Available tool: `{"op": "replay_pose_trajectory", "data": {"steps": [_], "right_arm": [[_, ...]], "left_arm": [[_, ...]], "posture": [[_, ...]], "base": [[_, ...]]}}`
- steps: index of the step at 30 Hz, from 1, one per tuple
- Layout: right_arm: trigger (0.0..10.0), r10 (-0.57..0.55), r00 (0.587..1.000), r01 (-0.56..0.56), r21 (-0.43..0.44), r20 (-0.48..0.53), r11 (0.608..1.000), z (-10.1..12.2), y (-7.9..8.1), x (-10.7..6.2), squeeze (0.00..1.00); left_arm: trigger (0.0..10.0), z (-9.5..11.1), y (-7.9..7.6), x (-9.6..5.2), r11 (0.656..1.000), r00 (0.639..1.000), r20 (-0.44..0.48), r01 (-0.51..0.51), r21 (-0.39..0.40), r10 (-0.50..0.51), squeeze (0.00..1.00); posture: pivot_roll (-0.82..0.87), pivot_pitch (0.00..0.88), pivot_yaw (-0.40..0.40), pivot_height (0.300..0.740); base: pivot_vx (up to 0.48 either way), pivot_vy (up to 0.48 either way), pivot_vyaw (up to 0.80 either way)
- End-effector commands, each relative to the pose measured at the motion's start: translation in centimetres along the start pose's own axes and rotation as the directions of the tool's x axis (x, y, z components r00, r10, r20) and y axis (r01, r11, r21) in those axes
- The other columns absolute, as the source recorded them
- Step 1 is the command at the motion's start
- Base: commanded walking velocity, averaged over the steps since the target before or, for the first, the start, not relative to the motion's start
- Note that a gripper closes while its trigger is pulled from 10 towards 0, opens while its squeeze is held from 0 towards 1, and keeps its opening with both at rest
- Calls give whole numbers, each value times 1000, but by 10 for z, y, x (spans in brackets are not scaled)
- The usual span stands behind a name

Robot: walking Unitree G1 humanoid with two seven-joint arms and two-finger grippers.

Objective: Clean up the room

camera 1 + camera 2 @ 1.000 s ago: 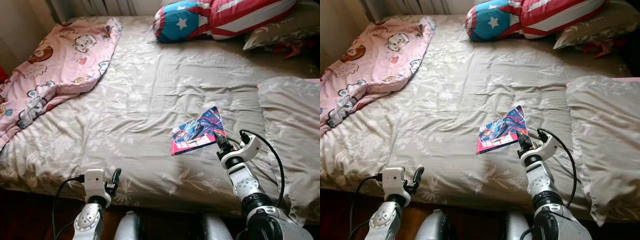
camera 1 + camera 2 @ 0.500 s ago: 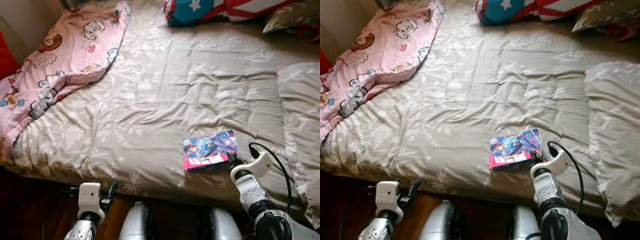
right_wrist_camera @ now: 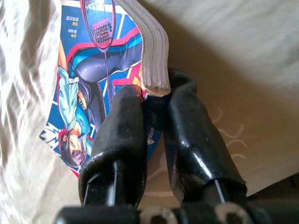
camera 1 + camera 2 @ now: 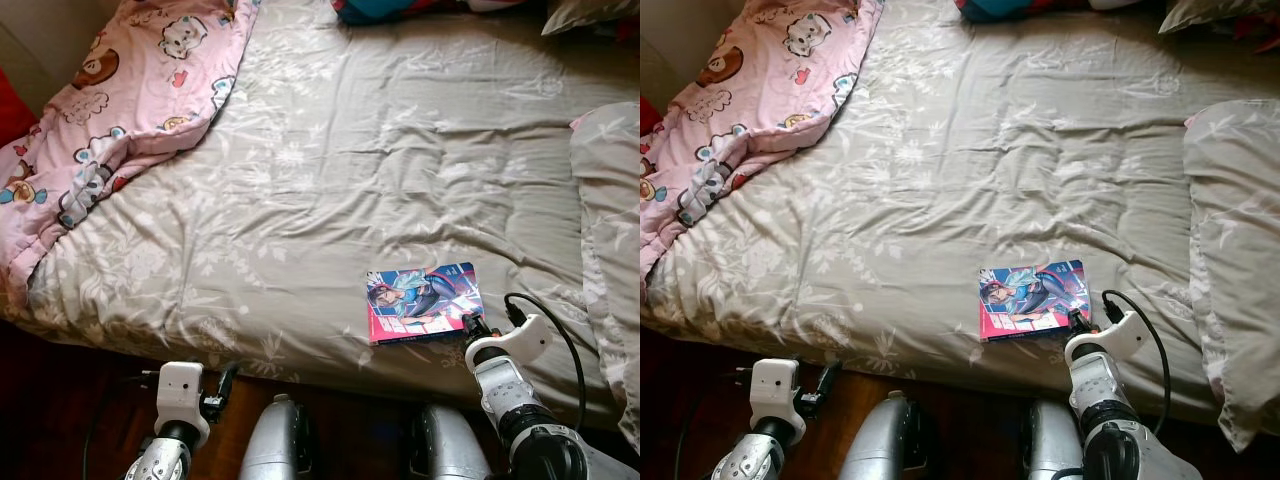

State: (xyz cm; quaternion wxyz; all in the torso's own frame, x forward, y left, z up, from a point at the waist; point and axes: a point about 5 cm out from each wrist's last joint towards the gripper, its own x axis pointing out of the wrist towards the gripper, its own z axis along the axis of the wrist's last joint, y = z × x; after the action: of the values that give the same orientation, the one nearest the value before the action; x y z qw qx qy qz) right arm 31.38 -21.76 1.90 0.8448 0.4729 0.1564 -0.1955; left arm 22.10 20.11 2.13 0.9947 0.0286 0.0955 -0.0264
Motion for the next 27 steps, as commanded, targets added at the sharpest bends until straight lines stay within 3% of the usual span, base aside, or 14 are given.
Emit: {"op": "replay_pose_trajectory", "data": {"steps": [1,2,3,14,16,17,18,27], "right_arm": [[10000,-75,997,75,14,4,997,-3,-20,-5,271],[10000,-77,997,77,11,4,997,-3,-20,-5,271],[10000,-76,997,76,5,1,997,-4,-20,-5,918],[10000,-76,997,76,-9,13,997,-1,-21,-5,933],[10000,-92,996,92,-6,20,996,0,-25,-7,831],[10000,-101,995,101,-5,20,995,-1,-28,-7,78],[10000,-104,994,104,-6,21,995,-1,-30,-8,0],[10000,-116,993,117,-36,33,992,-17,-51,-20,0]], "left_arm": [[10000,-10,4,-8,1000,998,-57,-6,23,8,0],[10000,-9,4,-8,1000,998,-58,-7,23,8,0],[10000,-9,4,-8,1000,998,-60,-7,23,9,0],[10000,-7,1,-1,1000,998,-61,-5,17,6,0],[10000,-8,0,1,1000,998,-63,-4,14,5,0],[10000,-8,-1,3,1000,998,-64,-2,11,3,0],[10000,-8,-2,4,1000,998,-64,-1,10,1,0],[10000,-5,-10,24,1000,999,-54,-8,-22,7,0]], "posture": [[76,352,165,652],[75,351,164,652],[75,351,164,652],[54,343,160,652],[36,334,158,652],[30,329,157,652],[26,327,155,652],[-38,264,111,652]], "base": [[0,0,0],[0,0,0],[0,0,0],[0,0,0],[0,0,0],[0,0,0],[0,0,0],[0,0,0]]}}
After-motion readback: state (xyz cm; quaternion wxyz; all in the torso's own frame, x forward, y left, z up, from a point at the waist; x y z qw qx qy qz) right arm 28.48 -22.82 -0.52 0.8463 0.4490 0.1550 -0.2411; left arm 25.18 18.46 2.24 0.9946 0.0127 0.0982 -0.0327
